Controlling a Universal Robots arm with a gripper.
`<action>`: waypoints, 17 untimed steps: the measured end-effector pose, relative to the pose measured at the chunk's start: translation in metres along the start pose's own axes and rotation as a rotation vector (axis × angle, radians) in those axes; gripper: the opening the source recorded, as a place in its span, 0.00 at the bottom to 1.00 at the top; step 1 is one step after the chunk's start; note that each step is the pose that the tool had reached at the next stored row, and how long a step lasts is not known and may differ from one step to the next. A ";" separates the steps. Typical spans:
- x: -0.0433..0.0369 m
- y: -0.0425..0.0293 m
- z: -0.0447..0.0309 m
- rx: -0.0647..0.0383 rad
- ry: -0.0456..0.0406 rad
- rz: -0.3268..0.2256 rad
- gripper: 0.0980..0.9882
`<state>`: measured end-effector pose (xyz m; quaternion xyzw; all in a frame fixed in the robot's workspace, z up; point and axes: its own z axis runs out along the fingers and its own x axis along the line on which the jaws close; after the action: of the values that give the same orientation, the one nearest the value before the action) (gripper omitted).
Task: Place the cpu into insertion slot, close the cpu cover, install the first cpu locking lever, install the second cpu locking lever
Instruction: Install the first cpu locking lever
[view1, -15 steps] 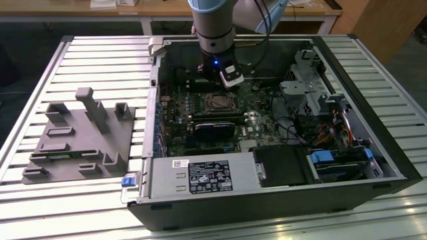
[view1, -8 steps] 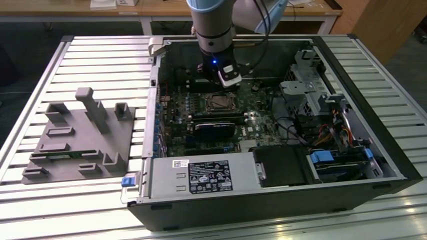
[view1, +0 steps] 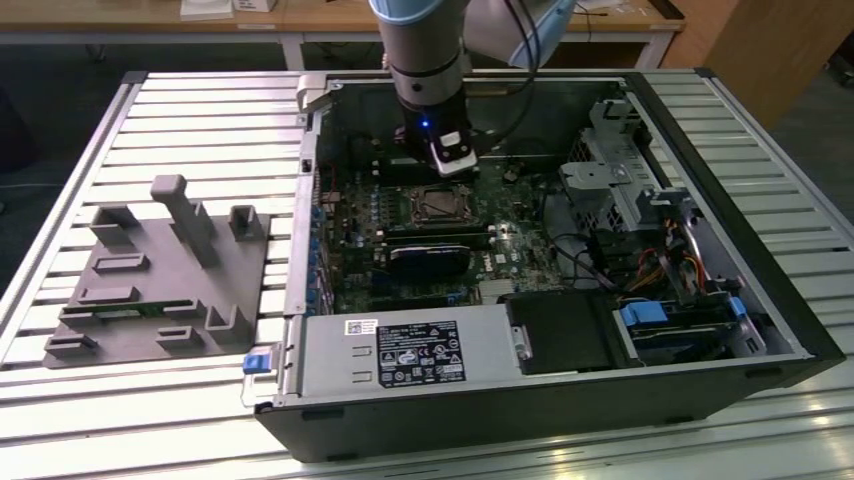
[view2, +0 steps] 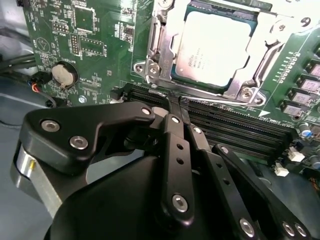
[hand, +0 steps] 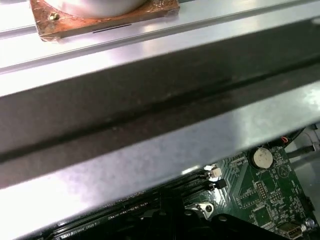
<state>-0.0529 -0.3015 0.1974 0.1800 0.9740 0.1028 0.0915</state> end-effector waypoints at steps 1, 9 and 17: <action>0.0005 -0.0001 0.0001 0.001 -0.0013 0.006 0.01; 0.0022 -0.0011 0.0024 0.009 -0.0151 0.063 0.01; 0.0024 -0.0016 0.0044 0.015 -0.0259 0.110 0.01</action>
<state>-0.0547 -0.3013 0.1925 0.2352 0.9621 0.0981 0.0969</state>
